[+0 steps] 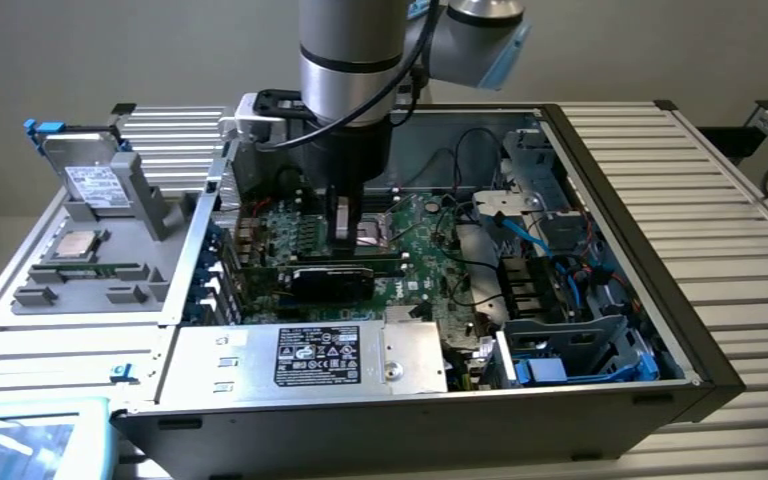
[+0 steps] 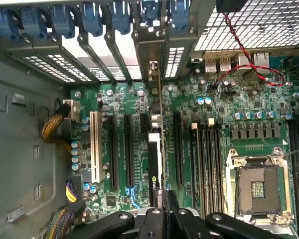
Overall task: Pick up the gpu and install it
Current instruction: 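Press down on the gpu until it lock into place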
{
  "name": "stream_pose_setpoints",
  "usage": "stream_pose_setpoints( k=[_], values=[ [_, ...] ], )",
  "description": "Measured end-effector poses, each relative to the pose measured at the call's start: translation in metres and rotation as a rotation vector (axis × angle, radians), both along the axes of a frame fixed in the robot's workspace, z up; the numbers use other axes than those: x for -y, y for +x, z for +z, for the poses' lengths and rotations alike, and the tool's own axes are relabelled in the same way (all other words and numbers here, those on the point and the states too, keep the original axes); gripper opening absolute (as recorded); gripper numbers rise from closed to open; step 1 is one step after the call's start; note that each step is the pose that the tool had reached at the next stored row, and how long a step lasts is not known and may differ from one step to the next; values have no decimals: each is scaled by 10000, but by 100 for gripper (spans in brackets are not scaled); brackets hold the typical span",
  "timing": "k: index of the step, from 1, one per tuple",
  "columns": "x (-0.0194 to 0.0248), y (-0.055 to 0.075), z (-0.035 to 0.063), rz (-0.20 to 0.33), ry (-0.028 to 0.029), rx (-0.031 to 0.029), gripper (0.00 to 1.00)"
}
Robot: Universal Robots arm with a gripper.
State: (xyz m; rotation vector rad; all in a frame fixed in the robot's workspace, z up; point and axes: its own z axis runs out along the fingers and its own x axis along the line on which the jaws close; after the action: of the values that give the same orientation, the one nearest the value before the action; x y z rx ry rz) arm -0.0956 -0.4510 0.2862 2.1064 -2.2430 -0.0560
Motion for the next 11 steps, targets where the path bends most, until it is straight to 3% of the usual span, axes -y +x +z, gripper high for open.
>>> stream_pose_setpoints(
  k=[2, 11],
  values=[
    [0, 0, 27, -1, -2, -38, 12],
    [0, 0, 28, -1, -2, -39, 12]
  ],
)
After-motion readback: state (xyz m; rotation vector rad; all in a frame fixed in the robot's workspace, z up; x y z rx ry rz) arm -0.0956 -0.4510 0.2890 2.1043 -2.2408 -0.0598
